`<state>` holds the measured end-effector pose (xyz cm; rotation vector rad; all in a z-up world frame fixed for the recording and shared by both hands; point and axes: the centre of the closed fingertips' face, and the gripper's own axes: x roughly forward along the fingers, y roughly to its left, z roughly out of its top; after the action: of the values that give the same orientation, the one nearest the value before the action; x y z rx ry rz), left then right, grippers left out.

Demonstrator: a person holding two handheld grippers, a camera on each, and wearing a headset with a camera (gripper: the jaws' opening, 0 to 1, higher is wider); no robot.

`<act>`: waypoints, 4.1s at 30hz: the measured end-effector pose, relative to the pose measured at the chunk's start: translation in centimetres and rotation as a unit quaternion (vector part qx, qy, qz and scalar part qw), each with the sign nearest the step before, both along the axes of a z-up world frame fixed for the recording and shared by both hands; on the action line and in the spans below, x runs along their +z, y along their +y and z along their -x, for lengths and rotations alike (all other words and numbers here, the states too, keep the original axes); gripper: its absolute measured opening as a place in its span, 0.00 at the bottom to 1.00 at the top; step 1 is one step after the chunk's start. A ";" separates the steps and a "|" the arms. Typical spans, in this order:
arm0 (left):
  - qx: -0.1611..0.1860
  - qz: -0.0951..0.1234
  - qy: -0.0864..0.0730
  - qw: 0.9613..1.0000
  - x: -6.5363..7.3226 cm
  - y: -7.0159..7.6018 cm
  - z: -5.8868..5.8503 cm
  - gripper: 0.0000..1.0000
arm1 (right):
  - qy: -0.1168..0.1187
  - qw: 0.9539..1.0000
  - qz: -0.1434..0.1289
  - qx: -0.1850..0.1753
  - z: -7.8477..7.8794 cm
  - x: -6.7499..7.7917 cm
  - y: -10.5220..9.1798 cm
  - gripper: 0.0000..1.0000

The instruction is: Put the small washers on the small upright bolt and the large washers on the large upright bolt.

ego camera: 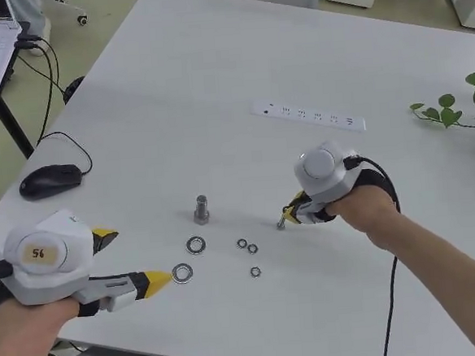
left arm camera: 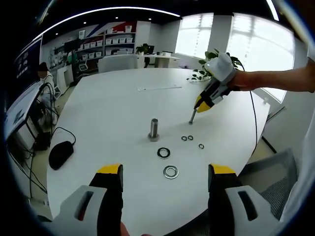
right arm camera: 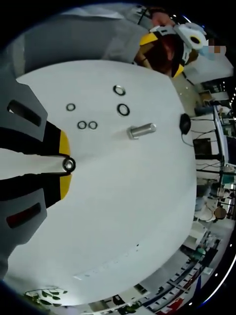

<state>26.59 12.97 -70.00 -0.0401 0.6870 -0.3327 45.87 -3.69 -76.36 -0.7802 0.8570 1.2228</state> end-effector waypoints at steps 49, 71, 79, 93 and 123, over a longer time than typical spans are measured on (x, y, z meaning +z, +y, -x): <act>0.008 0.001 0.009 1.000 -0.8 0.8 0.2 0.70 | 0.021 0.999 0.037 -0.027 -0.2 -5.7 0.1 0.14; 0.006 0.004 0.005 1.000 -0.9 0.7 -0.2 0.69 | 0.058 0.991 -0.026 -0.118 1.8 -4.3 -4.1 0.22; 0.006 0.006 0.004 1.000 -0.8 0.6 -0.3 0.69 | 0.074 0.989 -0.030 -0.122 4.3 -4.9 -5.0 0.22; 0.006 0.003 0.001 1.000 -0.5 0.4 -0.4 0.69 | 0.079 0.995 -0.035 -0.044 9.4 -5.7 -1.2 0.21; 0.013 0.002 -0.005 1.000 -0.1 0.8 -0.1 0.69 | 0.050 0.996 0.027 0.070 10.6 -6.0 1.4 0.17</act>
<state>26.68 13.75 -70.13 -0.0507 0.6760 -0.3089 35.30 -2.27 -82.37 -0.8403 0.9323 1.3768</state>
